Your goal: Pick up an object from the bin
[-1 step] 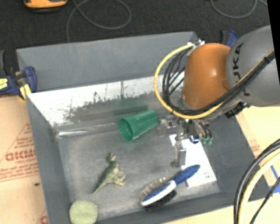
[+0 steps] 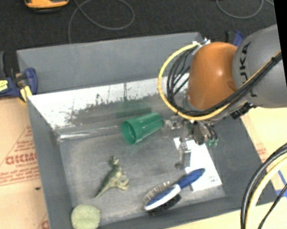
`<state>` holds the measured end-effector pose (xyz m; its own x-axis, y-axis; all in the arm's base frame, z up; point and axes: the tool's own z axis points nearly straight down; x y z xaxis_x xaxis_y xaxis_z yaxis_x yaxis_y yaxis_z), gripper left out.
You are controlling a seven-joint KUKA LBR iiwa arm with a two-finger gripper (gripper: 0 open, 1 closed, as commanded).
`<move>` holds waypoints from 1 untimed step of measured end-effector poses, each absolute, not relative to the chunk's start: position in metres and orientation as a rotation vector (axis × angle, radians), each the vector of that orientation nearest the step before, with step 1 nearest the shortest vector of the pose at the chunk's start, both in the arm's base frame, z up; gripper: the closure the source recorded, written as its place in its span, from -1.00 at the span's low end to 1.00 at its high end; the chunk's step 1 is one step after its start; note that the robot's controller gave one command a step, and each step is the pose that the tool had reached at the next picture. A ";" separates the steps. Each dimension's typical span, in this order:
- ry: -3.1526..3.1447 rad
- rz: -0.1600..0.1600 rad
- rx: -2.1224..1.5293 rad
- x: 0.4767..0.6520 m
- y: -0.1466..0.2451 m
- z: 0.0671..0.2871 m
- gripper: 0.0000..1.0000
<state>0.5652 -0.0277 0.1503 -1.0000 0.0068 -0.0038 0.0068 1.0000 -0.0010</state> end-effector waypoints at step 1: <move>3.119 -0.002 -0.264 0.522 -0.023 0.103 -1.00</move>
Offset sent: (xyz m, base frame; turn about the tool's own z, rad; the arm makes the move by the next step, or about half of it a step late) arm -0.0649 0.0154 -0.0503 -0.3696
